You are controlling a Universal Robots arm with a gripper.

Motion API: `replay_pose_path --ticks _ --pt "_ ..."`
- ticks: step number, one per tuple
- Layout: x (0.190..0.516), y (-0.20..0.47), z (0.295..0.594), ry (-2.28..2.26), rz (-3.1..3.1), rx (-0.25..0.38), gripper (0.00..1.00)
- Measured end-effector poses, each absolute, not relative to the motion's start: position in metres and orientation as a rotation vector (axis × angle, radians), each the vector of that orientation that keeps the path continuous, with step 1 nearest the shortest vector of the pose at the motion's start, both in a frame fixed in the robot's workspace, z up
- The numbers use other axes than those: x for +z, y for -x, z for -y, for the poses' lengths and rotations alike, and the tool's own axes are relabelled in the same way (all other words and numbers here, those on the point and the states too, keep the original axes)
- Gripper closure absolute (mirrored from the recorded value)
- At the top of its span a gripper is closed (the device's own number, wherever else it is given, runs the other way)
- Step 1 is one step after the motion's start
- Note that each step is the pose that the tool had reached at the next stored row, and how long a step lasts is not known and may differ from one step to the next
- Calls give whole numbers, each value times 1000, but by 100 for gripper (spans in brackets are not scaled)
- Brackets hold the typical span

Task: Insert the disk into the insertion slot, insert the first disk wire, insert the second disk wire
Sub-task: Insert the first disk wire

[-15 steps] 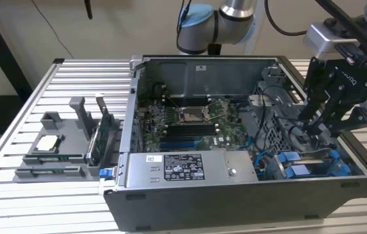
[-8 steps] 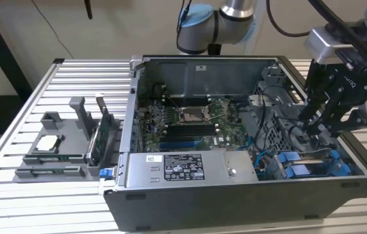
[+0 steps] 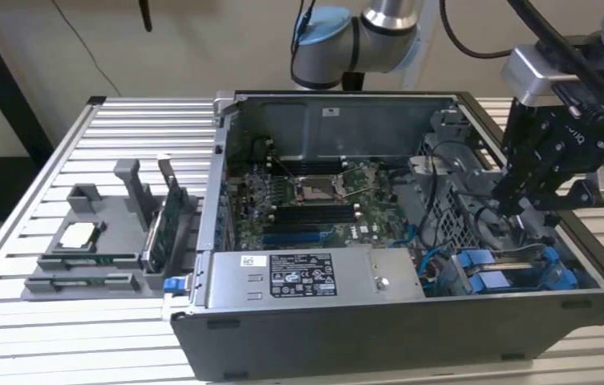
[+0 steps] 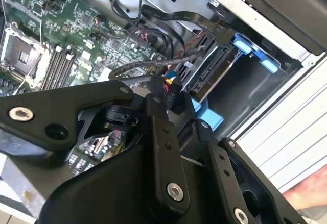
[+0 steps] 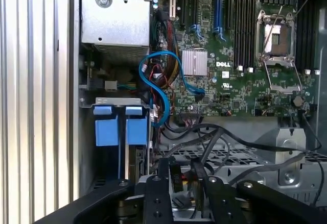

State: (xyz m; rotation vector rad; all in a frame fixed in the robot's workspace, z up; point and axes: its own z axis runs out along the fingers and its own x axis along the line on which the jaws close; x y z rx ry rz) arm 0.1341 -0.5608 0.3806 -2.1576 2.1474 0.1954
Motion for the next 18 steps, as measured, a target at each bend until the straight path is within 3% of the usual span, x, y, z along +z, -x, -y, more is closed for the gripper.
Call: replay_pose_path --ticks 5,18 --pt "381 -134 561 2158 -2147 195 80" --pt "370 -134 563 2158 -2147 193 81"
